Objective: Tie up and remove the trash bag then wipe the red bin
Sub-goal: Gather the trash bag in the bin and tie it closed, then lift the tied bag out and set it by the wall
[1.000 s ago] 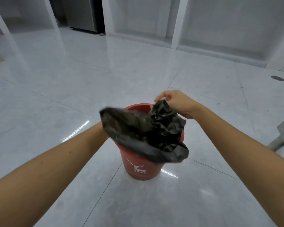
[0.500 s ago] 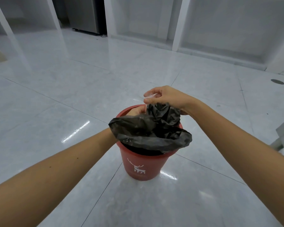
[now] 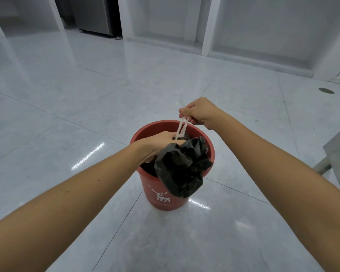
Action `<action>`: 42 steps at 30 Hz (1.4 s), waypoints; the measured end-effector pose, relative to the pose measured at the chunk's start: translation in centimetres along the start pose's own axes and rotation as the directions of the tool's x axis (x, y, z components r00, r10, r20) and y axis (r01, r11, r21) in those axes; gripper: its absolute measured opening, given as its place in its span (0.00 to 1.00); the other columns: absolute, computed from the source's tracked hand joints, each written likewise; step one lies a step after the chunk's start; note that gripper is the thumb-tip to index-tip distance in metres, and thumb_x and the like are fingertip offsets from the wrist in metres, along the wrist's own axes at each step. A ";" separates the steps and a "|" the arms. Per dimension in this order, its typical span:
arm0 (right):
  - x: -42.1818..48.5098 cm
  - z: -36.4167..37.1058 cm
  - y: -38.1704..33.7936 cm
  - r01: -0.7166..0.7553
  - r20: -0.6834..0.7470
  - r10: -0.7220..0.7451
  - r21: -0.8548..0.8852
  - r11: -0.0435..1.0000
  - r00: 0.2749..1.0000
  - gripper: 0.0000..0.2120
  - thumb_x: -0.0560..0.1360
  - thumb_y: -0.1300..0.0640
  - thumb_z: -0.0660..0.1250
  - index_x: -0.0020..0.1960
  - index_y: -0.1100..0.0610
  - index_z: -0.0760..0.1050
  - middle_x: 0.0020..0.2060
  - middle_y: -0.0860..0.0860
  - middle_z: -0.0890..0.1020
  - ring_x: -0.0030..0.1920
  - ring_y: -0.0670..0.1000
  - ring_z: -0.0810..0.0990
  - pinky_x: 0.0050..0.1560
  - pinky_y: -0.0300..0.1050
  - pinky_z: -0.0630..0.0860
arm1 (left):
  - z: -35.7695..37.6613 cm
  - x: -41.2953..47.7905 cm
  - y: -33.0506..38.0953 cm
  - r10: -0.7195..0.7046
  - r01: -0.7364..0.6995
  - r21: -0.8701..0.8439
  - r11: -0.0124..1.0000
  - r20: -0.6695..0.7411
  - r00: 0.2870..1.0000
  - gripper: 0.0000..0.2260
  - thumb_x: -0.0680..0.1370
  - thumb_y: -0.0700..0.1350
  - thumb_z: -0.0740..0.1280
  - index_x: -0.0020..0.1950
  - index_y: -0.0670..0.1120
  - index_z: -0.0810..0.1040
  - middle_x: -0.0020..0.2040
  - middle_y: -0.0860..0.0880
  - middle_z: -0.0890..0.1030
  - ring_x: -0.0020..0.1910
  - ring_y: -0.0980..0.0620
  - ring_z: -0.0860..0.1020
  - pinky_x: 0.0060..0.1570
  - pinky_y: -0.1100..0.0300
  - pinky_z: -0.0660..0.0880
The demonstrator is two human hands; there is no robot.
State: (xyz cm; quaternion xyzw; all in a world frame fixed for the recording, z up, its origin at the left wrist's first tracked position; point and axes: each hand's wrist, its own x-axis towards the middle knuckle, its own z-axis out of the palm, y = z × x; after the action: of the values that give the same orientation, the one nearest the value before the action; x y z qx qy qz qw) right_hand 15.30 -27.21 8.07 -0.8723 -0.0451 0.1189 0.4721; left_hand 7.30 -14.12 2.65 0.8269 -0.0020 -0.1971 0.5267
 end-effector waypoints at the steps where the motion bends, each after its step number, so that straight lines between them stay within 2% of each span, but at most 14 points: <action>1: 0.2 0.0 0.2 -0.027 -0.027 0.028 0.039 0.999 0.999 0.09 0.76 0.60 0.69 0.47 0.67 0.82 0.34 0.55 0.81 0.26 0.46 0.72 0.33 0.36 0.75 | -0.3 0.2 -0.2 -0.009 0.008 0.065 0.998 0.007 1.000 0.10 0.77 0.55 0.65 0.39 0.54 0.81 0.31 0.57 0.83 0.31 0.58 0.81 0.33 0.65 0.73; 5: 0.8 0.9 0.6 0.039 -0.066 -0.035 0.068 0.997 0.997 0.09 0.77 0.59 0.68 0.44 0.65 0.82 0.31 0.53 0.79 0.24 0.45 0.73 0.34 0.36 0.78 | -1.4 0.8 -1.2 0.030 0.012 0.212 0.977 -0.193 0.981 0.06 0.79 0.49 0.65 0.44 0.49 0.78 0.42 0.50 0.82 0.39 0.53 0.80 0.43 0.60 0.76; 7: 1.1 0.3 0.5 0.083 0.032 -0.088 0.143 0.986 0.996 0.11 0.78 0.56 0.66 0.41 0.61 0.80 0.31 0.52 0.77 0.24 0.44 0.74 0.34 0.34 0.78 | -2.9 0.4 -2.0 0.171 -0.124 0.272 0.954 -0.157 0.973 0.02 0.79 0.45 0.66 0.49 0.50 0.78 0.45 0.55 0.82 0.43 0.56 0.80 0.50 0.61 0.78; 10: 0.8 -2.4 1.0 -0.009 0.257 -0.076 0.313 0.950 0.963 0.09 0.77 0.54 0.68 0.43 0.60 0.79 0.35 0.52 0.78 0.29 0.43 0.79 0.35 0.32 0.78 | -5.5 -2.1 -2.7 0.266 -0.265 0.011 0.964 -0.018 0.964 0.16 0.77 0.43 0.68 0.63 0.55 0.73 0.55 0.60 0.81 0.51 0.63 0.80 0.46 0.70 0.77; 13: -0.2 -4.9 2.5 0.017 0.448 -0.149 0.285 0.958 0.881 0.18 0.68 0.49 0.76 0.50 0.60 0.79 0.48 0.52 0.83 0.47 0.48 0.85 0.49 0.38 0.80 | -5.6 -3.4 -2.5 0.331 -0.364 0.223 0.904 0.175 0.927 0.39 0.70 0.48 0.76 0.71 0.66 0.56 0.69 0.61 0.69 0.65 0.67 0.68 0.56 0.68 0.73; 15: -1.2 -5.9 3.3 0.102 0.528 -0.169 0.154 0.983 0.832 0.23 0.67 0.49 0.76 0.57 0.58 0.77 0.58 0.53 0.81 0.58 0.50 0.82 0.59 0.44 0.78 | -3.8 -3.8 -2.2 0.398 -0.432 0.291 0.853 0.170 0.901 0.42 0.67 0.55 0.77 0.73 0.65 0.53 0.73 0.60 0.63 0.69 0.67 0.63 0.61 0.68 0.67; 17: -2.1 -6.5 3.9 0.178 0.602 -0.166 0.041 0.983 0.781 0.24 0.67 0.55 0.71 0.62 0.51 0.73 0.64 0.48 0.77 0.61 0.48 0.80 0.60 0.47 0.78 | -1.8 -3.6 -1.7 0.480 -0.471 0.287 0.834 0.042 0.876 0.32 0.70 0.55 0.74 0.70 0.60 0.61 0.67 0.60 0.70 0.63 0.68 0.69 0.56 0.73 0.69; 21: -3.9 -6.5 4.5 0.208 0.726 -0.154 0.016 0.978 0.670 0.45 0.58 0.58 0.80 0.68 0.40 0.62 0.64 0.43 0.76 0.62 0.47 0.78 0.55 0.46 0.80 | -0.1 -2.0 -0.9 0.472 -0.405 0.253 0.879 -0.331 0.817 0.09 0.76 0.57 0.65 0.53 0.56 0.75 0.41 0.67 0.77 0.39 0.78 0.74 0.35 0.83 0.67; 23: -4.2 -5.9 4.6 0.242 0.714 -0.183 0.019 0.970 0.676 0.47 0.58 0.59 0.81 0.69 0.42 0.59 0.64 0.46 0.75 0.63 0.47 0.77 0.55 0.45 0.79 | -0.5 -1.0 -0.6 0.398 -0.354 0.181 0.917 -0.442 0.804 0.09 0.78 0.58 0.62 0.48 0.54 0.75 0.38 0.65 0.76 0.35 0.72 0.77 0.32 0.77 0.71; 25: -4.0 -4.7 4.1 0.304 0.612 -0.236 -0.008 0.953 0.755 0.42 0.58 0.55 0.81 0.64 0.41 0.62 0.63 0.47 0.75 0.63 0.48 0.76 0.58 0.47 0.78 | -1.4 0.2 -0.5 0.306 -0.285 0.119 0.951 -0.501 0.809 0.13 0.78 0.57 0.62 0.46 0.48 0.77 0.38 0.56 0.80 0.37 0.59 0.78 0.36 0.64 0.76; 30: -1.8 -2.2 1.8 0.349 0.168 -0.362 0.101 0.932 0.917 0.10 0.72 0.56 0.73 0.52 0.47 0.79 0.49 0.47 0.83 0.56 0.53 0.81 0.62 0.57 0.76 | -3.9 0.8 0.4 0.049 -0.180 -0.199 0.963 -0.531 0.846 0.12 0.77 0.53 0.64 0.39 0.46 0.78 0.38 0.41 0.83 0.36 0.43 0.81 0.41 0.46 0.81; 35: -1.8 -3.5 -3.6 0.128 0.142 -0.163 0.228 0.965 0.976 0.05 0.75 0.56 0.71 0.48 0.46 0.82 0.45 0.48 0.85 0.48 0.54 0.85 0.54 0.54 0.81 | -6.3 -2.4 5.8 -0.164 -0.081 -0.423 0.903 -0.511 0.844 0.17 0.78 0.54 0.63 0.45 0.40 0.78 0.44 0.36 0.83 0.39 0.39 0.83 0.39 0.51 0.80; 38: -2.8 -6.7 -9.5 0.065 0.144 -0.105 0.261 0.963 0.984 0.05 0.75 0.56 0.70 0.45 0.46 0.83 0.40 0.46 0.85 0.43 0.51 0.85 0.46 0.50 0.81 | -9.1 -4.9 12.1 -0.203 -0.055 -0.504 0.862 -0.442 0.874 0.13 0.80 0.54 0.62 0.47 0.46 0.76 0.44 0.46 0.83 0.34 0.52 0.84 0.30 0.64 0.78; 42: -4.0 -12.3 -21.3 0.074 0.208 -0.132 0.268 0.961 0.969 0.08 0.76 0.57 0.69 0.44 0.45 0.83 0.38 0.45 0.86 0.39 0.48 0.85 0.45 0.46 0.80 | -15.1 -9.7 22.1 -0.211 -0.070 -0.550 0.832 -0.431 0.877 0.10 0.80 0.54 0.61 0.53 0.49 0.75 0.45 0.53 0.83 0.37 0.53 0.85 0.32 0.64 0.79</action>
State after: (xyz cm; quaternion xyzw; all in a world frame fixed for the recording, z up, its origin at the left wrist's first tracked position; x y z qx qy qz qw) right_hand 15.19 -26.23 32.98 -0.7808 -0.1278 0.1966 0.5791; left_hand 7.87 -8.75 30.59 0.6623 0.2152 -0.0006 0.7177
